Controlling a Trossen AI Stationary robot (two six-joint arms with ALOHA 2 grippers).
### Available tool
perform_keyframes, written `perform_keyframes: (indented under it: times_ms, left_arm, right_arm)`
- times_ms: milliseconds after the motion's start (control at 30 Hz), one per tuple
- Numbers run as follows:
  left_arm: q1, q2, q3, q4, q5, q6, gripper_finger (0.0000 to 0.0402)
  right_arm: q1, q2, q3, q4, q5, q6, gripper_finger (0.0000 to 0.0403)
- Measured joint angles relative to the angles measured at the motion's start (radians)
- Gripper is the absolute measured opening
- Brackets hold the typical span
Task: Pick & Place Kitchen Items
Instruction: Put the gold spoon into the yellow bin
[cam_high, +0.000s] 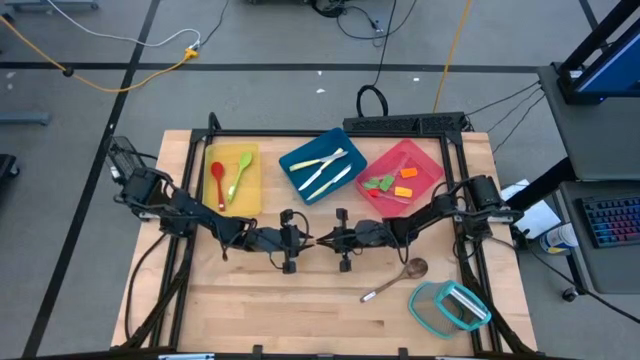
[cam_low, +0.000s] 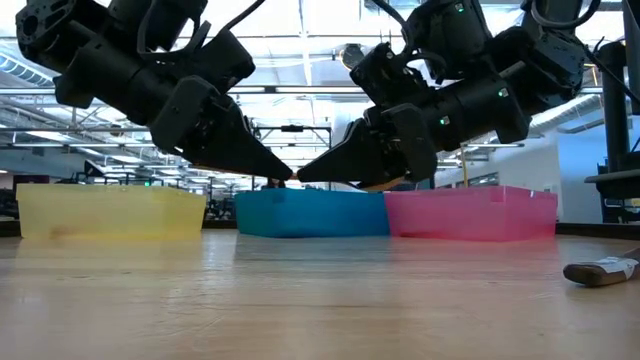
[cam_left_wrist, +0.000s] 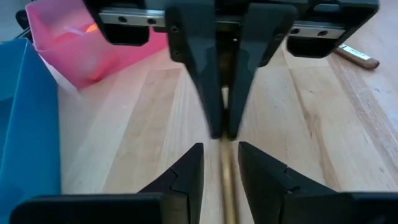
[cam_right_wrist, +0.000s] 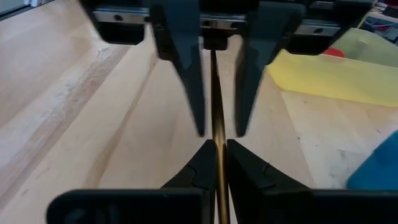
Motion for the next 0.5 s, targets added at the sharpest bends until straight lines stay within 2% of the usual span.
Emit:
perform_keyframes:
  times_ms: [500]
  left_arm:
    - [0.0, -0.001, 0.0, 0.0, -0.001, 0.018, 0.0101]
  right_arm:
    - [-0.031, 0.0, 0.0, 0.017, -0.044, 0.006, 0.0017]
